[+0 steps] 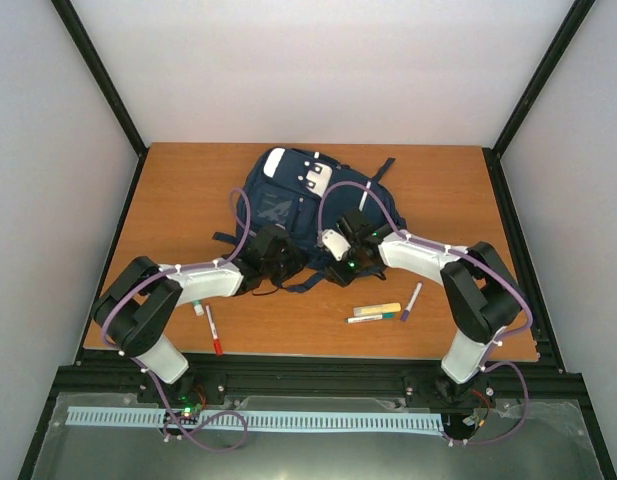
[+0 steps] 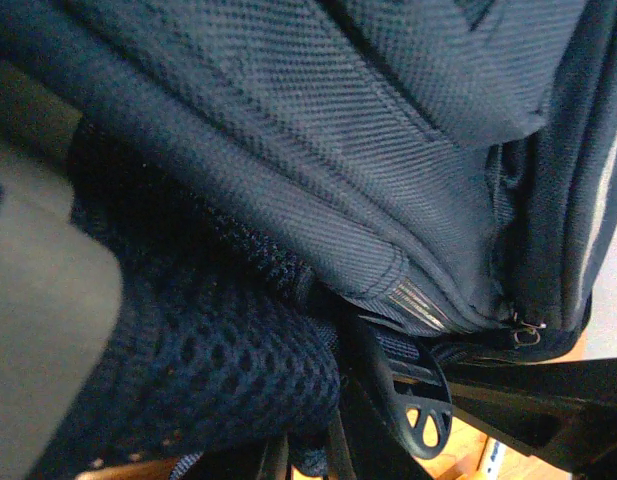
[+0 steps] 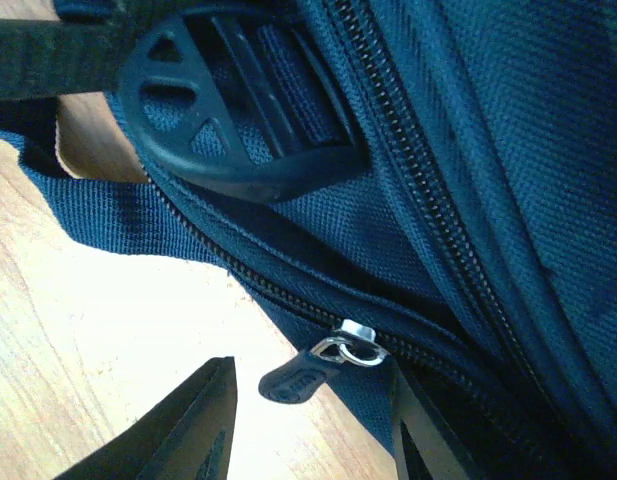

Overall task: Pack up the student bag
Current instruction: Zip the student bag at the center of the board.

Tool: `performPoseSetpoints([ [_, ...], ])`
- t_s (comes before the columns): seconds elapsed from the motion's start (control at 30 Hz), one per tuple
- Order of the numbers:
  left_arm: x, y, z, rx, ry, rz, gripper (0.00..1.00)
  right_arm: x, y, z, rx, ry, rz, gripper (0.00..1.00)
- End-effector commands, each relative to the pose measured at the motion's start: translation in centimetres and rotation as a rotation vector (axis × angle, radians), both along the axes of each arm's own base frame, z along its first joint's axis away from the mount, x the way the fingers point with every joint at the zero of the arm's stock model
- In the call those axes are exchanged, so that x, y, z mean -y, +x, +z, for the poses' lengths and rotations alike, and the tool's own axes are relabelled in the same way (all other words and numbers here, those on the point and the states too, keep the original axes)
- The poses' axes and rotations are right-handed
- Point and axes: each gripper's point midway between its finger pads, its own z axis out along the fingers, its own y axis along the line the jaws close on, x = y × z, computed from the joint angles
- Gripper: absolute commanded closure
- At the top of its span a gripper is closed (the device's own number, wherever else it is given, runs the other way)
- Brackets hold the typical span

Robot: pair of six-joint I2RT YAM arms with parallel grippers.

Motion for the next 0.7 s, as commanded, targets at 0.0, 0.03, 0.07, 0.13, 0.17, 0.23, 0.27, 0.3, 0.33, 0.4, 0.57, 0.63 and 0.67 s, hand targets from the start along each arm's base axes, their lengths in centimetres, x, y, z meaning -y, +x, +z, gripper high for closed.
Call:
performPoseSetpoints([
  [0.0,4.2,-0.8,6.0,0.097,-0.148,-0.120,0.99,-1.8,1.7,0.5,0.054,0.019,-0.025,0.57],
  [0.03,4.4,-0.9,6.4,0.106,-0.152,-0.127,0.99,-1.9,1.7,0.4,0.057,0.012,-0.026,0.56],
  [0.07,4.6,-1.0,6.6,0.113,-0.155,-0.133,0.99,-2.0,1.6,0.2,0.061,0.001,-0.026,0.56],
  [0.13,4.9,-1.3,7.1,0.125,-0.156,-0.147,0.99,-2.0,1.9,-0.2,0.077,-0.027,-0.033,0.56],
  [0.17,5.1,-1.4,7.3,0.132,-0.156,-0.156,0.99,-1.9,2.0,-0.4,0.082,-0.040,-0.040,0.57],
  [0.23,5.4,-1.6,7.6,0.138,-0.153,-0.165,0.99,-1.5,2.5,-0.9,0.097,-0.075,-0.059,0.59],
  [0.27,5.4,-1.6,7.7,0.140,-0.153,-0.165,0.99,-1.3,2.8,-1.1,0.103,-0.091,-0.067,0.62],
  [0.3,5.3,-1.6,7.7,0.140,-0.149,-0.162,0.99,-1.0,3.0,-1.2,0.110,-0.109,-0.074,0.64],
  [0.33,5.2,-1.6,7.6,0.139,-0.143,-0.159,0.99,-0.8,3.0,-1.3,0.114,-0.123,-0.078,0.66],
  [0.4,4.8,-1.6,7.4,0.142,-0.120,-0.150,0.99,-0.7,2.7,-1.0,0.113,-0.119,-0.069,0.71],
  [0.57,4.1,-1.6,6.6,0.136,-0.080,-0.135,0.99,-0.6,0.7,-0.4,0.071,-0.082,-0.014,0.80],
  [0.63,4.2,-1.5,6.6,0.136,-0.082,-0.136,0.99,-0.6,0.0,-0.4,0.047,-0.076,0.007,0.80],
  [0.67,4.2,-1.5,6.6,0.137,-0.081,-0.135,0.99,-0.6,-0.3,-0.5,0.036,-0.074,0.015,0.80],
])
